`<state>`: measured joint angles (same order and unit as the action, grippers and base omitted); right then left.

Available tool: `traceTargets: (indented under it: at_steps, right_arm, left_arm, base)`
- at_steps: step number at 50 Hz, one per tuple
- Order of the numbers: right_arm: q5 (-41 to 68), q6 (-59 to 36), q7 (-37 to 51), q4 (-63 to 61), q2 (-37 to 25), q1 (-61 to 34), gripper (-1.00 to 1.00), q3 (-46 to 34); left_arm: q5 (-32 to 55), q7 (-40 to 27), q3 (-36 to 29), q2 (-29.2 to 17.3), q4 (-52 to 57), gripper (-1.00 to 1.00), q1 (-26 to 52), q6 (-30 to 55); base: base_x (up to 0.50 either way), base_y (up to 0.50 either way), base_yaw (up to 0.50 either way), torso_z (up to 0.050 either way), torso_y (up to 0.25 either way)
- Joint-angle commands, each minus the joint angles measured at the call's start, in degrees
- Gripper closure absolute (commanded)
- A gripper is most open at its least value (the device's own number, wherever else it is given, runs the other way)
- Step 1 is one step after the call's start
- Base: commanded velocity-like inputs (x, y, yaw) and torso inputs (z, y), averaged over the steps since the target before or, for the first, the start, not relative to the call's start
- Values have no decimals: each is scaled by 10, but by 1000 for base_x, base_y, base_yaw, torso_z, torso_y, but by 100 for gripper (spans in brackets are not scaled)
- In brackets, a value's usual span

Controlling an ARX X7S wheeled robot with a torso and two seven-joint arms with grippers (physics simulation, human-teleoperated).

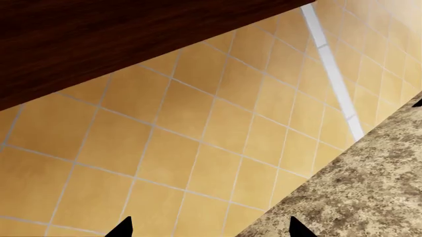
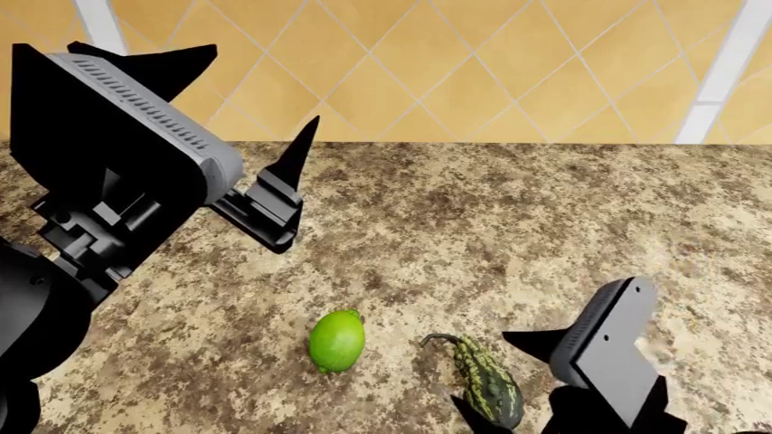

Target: Pick the lime, squash from the counter and place them in the cabinet. Then close the cabinet.

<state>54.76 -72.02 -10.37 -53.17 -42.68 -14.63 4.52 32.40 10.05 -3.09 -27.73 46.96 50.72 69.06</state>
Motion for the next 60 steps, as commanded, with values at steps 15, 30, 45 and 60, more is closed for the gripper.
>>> traceTargets:
  at_steps: [15, 30, 45, 60]
  right_arm:
    - [-102, 68, -17, 53, -9, 40, 100, -71]
    - [155, -25, 142, -25, 14, -107, 100, 159]
    - [398, 28, 408, -10, -7, -333, 100, 141]
    - [377, 60, 415, -30, 35, -460, 100, 103]
  left_arm:
    - [7, -7, 1, -3, -1, -100, -3, -4]
    - [6, -28, 28, 13, 2, -100, -41, -21]
    - [24, -41, 51, 26, 2, -100, -40, -5]
    - [29, -46, 49, 25, 1, -100, -36, -6]
  base:
    - [0, 0, 0, 0, 0]
    - [0, 0, 0, 0, 0]
    - [0, 0, 0, 0, 0]
    - [0, 0, 0, 0, 0]
